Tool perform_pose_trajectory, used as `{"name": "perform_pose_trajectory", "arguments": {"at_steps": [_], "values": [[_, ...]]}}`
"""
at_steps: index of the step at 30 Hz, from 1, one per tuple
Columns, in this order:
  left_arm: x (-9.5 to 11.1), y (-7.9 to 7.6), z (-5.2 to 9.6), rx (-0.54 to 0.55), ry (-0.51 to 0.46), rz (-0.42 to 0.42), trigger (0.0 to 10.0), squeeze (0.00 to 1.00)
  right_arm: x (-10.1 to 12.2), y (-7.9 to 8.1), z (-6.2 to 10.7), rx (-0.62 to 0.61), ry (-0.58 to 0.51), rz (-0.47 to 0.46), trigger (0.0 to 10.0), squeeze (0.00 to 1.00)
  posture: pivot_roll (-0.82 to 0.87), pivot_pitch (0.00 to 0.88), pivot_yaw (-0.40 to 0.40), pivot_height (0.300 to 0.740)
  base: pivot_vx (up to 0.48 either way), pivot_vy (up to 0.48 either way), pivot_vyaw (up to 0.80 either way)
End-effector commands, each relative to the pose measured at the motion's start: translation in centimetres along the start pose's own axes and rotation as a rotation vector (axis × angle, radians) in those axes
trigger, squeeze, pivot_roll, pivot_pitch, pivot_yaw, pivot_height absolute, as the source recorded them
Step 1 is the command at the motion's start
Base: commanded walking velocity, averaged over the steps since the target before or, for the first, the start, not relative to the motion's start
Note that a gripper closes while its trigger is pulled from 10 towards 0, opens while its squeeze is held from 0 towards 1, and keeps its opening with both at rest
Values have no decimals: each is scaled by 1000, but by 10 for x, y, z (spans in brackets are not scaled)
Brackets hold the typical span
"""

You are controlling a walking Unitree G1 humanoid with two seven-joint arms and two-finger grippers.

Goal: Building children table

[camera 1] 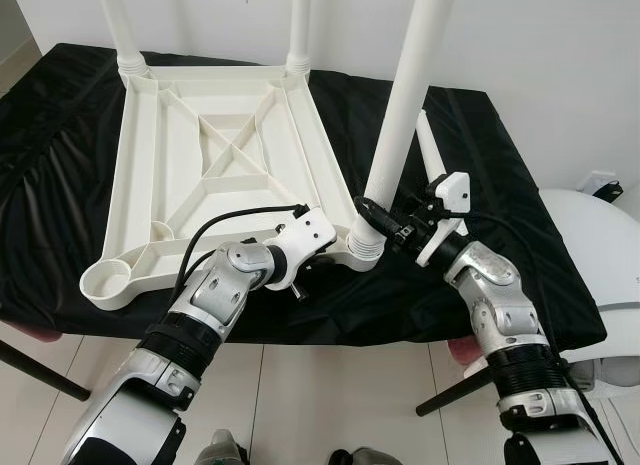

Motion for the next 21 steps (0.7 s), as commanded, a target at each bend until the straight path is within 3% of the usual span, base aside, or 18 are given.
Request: {"name": "perform_pose_trajectory", "arguments": {"at_steps": [1, 4, 21], "values": [[32, 2, 5, 17, -118, -68, 10000, 0, -39, 5, 17, 28, 140, -124, 10000, 0, 40, 50, -62, 740, 0, 0, 0], [32, 2, 5, 17, -118, -69, 10000, 0, -40, 7, 19, 67, 121, -168, 10000, 0, 42, 48, -63, 740, 0, 0, 0], [31, -2, 6, -10, -115, -83, 10000, 0, -56, 14, 29, 187, 178, -154, 10000, 0, 35, 37, -53, 740, 0, 0, 0]]}}
Point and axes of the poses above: a point about 5 cm out from each wrist's last joint towards the gripper, its own z axis pointing back from the gripper into the wrist, its own x axis along the axis of the wrist's last joint, y = z × x, the point moved 2 cm from there along -z, pointing out of the wrist towards the gripper, and after that the axes turned 3 degrees about z, right-handed, at the moved point
